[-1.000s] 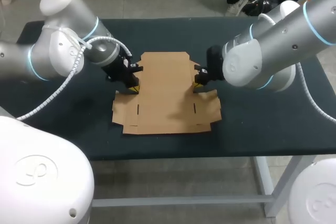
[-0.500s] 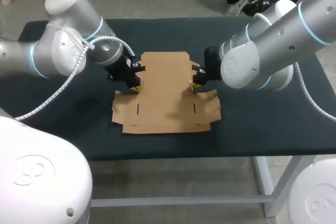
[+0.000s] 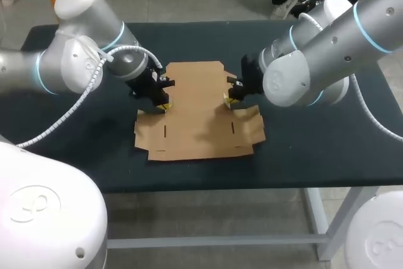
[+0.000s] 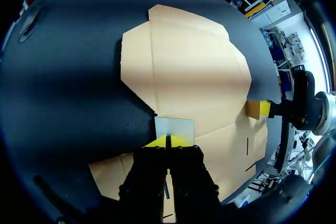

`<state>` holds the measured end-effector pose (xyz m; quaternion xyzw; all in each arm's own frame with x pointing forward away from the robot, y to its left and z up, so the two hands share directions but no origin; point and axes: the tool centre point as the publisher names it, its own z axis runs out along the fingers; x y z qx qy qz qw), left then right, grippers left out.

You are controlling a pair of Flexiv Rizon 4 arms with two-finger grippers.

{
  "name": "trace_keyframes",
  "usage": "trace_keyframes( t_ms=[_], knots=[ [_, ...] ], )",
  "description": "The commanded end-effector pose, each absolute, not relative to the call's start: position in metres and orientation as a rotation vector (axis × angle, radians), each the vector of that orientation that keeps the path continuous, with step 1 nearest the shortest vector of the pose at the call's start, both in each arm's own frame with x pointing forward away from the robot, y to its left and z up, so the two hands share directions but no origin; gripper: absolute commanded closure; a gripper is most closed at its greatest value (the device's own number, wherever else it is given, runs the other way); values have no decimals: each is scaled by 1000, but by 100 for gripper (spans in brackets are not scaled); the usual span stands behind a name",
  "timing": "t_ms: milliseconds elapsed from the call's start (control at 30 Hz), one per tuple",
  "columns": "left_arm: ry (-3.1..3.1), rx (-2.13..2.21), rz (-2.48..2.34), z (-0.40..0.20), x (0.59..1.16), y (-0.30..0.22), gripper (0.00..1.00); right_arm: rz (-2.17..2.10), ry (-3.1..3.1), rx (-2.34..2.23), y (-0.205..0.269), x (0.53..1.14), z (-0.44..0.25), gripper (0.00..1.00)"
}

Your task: Assemble the packaging by folding the flat box into shape, placing the metal phone stand inside, and closing the box properly

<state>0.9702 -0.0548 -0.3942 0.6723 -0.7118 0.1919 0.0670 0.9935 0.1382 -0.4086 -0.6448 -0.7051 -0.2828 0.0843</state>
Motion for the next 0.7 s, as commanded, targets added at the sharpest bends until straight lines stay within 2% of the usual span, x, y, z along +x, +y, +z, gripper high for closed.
trace_keyframes(
  t_ms=[33, 700],
  knots=[
    [-2152, 2032, 563, -396, 971, -60, 100, -825, -2118, -1937, 145, 995, -410, 100],
    [-2179, 2024, 543, -408, 974, -71, 100, -745, -2176, -1955, 156, 998, -423, 100]
  ],
)
